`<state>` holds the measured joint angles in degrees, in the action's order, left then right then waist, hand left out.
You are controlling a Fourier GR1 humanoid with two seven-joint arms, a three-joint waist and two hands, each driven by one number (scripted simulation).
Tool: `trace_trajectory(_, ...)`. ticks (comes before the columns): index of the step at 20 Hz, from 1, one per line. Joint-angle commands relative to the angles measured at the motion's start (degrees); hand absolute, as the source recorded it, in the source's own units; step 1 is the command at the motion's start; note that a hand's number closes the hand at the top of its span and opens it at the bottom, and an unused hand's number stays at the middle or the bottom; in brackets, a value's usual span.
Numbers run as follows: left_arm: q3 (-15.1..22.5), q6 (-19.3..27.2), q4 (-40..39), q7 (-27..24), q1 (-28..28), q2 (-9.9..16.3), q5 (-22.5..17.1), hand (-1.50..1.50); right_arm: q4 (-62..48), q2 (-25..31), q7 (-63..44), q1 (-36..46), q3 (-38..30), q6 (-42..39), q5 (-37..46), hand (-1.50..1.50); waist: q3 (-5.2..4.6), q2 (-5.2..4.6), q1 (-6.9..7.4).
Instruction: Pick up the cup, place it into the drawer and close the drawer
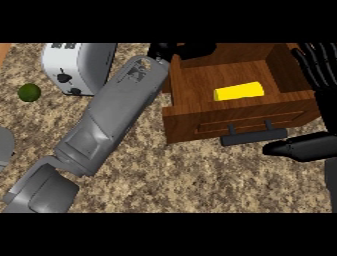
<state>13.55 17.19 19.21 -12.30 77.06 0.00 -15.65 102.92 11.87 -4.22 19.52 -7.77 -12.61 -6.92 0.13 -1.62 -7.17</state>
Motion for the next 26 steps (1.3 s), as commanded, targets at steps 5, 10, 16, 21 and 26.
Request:
trace_trajectory(5,7.6,-1.2,-2.8,0.5,-1.5,0.0,-1.7,-1.5,-2.1,-1.7,0.6,3.4,2.7,-0.6,-0.2,-1.5,0.05,-1.44,-4.05)
trace_trajectory(10,5.3,-2.4,0.5,-3.3,-3.0,0.0,-8.0,-1.5,-3.2,-1.5,-0.4,4.5,3.4,-4.5,-4.6,-1.5,-0.04,-1.54,-4.11)
trace_trajectory(16,2.9,-3.3,4.6,-9.9,-4.6,0.0,-15.2,-1.5,-1.4,-0.9,-1.5,5.2,9.7,-15.9,-12.6,1.5,-0.11,-1.36,-5.04)
trace_trajectory(21,1.6,-0.7,4.7,-14.1,-4.0,0.0,-18.8,-1.5,-1.5,4.1,-6.7,2.6,17.0,-22.6,-8.5,1.5,-0.19,-0.33,-1.97)
trace_trajectory(26,2.3,0.0,4.1,-16.6,-6.0,0.0,-20.9,-1.5,-0.8,11.4,-6.6,-2.2,17.6,-26.0,0.2,-1.5,-0.1,0.62,1.31)
